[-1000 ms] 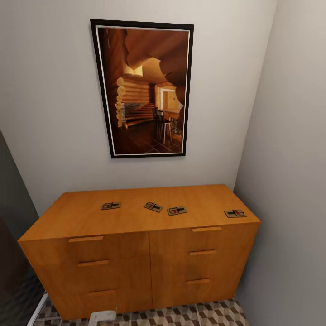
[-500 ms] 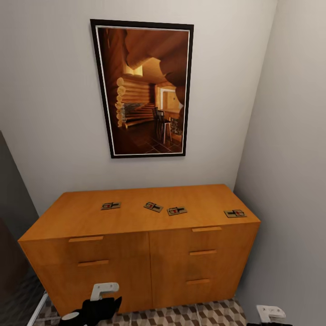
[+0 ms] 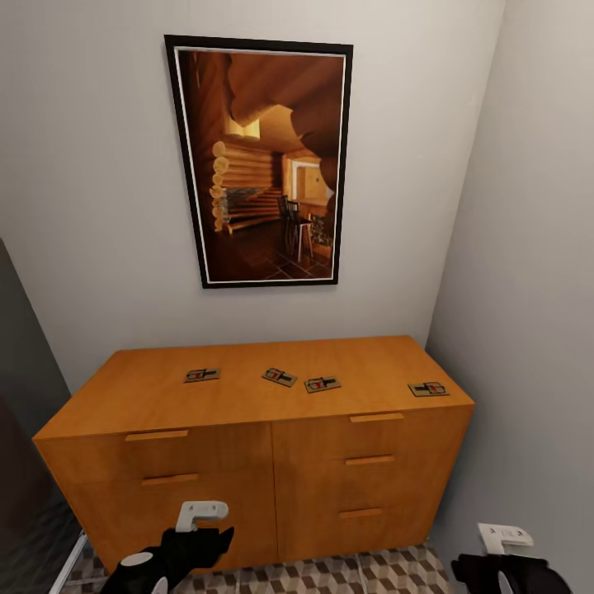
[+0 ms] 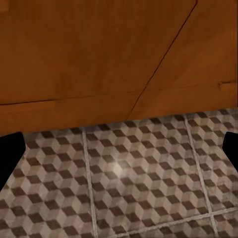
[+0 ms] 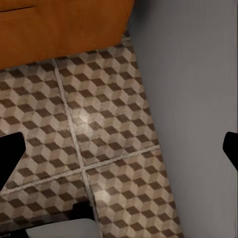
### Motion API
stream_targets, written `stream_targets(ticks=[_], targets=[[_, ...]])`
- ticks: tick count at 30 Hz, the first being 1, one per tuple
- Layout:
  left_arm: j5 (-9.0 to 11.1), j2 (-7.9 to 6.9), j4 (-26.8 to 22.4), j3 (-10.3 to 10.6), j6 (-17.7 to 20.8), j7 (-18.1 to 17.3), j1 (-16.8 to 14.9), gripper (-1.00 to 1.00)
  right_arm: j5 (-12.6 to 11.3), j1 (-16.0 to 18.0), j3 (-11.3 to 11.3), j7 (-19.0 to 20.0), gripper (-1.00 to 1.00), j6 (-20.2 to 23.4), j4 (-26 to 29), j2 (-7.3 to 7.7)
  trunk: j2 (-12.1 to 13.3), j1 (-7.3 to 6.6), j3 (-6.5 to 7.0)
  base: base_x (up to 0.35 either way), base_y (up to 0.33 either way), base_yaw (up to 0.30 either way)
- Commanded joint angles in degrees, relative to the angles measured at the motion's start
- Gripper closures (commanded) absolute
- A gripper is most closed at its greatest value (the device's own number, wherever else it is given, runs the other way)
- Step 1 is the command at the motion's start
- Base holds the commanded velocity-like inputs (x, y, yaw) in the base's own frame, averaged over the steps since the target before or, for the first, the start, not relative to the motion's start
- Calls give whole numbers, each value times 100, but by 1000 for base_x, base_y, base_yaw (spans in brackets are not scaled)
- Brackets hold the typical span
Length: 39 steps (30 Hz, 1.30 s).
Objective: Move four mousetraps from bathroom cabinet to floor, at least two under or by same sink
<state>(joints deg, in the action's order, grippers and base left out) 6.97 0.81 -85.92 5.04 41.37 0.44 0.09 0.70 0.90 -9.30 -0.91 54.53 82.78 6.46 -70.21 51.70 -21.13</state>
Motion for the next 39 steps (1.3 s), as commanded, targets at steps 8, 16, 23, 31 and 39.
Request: stream_targets(ticks=[8,16,23,31,39], targets=[[32,89,-159,181,110,-5,-1,-100,8,157,-42,-53,-100,274,217,72,-4,0,-6,0,0,0],[37,305,-198,272,206,-13,-80,-100,9,575,-60,-65,-100,547,257,89,-4,0,-6,0,0,0],[40,469,-201,368,582,-21,-501,-100,12,842,-62,-66,-100,547,263,90,-4,0,-6,0,0,0],[41,638,-198,678,1032,-29,-1274,-100,18,1107,-63,-79,-100,547,259,90,-4,0,-6,0,0,0],[63,797,-197,939,1317,-40,-2116,-100,18,1384,-63,-124,-100,547,239,86,-4,0,-6,0,0,0]])
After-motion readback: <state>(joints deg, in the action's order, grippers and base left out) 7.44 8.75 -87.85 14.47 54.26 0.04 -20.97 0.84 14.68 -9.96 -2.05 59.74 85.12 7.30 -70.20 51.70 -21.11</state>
